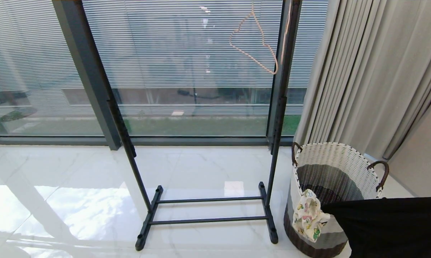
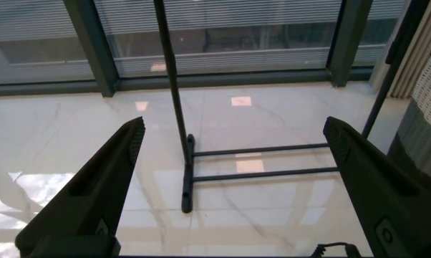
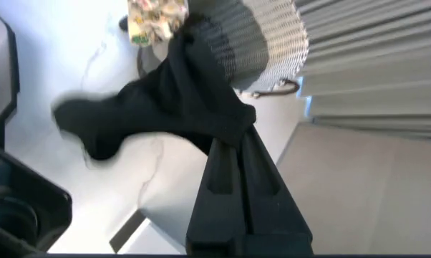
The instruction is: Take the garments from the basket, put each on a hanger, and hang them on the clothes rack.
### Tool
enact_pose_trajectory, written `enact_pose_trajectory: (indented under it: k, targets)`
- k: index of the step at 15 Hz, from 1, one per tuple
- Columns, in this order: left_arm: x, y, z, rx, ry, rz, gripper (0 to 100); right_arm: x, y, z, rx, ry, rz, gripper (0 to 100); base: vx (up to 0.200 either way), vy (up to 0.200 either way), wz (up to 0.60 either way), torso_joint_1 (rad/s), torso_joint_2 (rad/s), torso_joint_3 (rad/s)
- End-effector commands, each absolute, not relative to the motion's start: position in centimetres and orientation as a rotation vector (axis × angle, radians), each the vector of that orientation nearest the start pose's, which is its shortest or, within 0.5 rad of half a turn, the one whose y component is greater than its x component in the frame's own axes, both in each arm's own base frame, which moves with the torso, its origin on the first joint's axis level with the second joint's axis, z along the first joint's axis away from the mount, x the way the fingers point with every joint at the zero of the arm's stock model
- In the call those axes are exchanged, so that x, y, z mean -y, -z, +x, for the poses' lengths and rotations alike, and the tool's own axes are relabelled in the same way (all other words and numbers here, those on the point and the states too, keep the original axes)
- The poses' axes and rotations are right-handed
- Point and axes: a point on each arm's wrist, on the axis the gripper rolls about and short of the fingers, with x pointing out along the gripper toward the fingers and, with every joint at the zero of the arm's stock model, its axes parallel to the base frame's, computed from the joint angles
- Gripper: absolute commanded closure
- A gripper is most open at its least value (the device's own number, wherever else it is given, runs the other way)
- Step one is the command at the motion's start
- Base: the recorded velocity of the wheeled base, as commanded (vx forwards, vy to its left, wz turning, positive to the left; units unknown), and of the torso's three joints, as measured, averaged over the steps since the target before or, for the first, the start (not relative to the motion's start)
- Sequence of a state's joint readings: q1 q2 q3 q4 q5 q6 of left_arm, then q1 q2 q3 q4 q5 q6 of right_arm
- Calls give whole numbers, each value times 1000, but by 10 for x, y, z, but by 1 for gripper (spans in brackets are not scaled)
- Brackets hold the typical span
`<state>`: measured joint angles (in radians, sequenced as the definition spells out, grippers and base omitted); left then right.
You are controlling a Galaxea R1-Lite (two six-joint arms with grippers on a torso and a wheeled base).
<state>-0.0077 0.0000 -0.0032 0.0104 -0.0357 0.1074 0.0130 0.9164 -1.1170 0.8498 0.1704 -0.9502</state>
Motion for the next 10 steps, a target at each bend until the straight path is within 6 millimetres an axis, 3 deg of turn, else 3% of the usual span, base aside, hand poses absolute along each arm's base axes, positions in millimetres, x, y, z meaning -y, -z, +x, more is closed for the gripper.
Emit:
enact_pose_trajectory:
  k: [1,6,10]
  targets:
    - [1,-75,-23,-7,45,112,0,-9,-290,66,-502,-529,-856,100,0,0,0,0,0,0]
    - [1,-75,-23,-5,45,107,0,-28,-290,83,-491,-714,-824,100,0,0,0,0,0,0]
    - [1,-79,-24,9,50,111,0,-41,-274,96,-571,-826,-726,100,0,0,0,0,0,0]
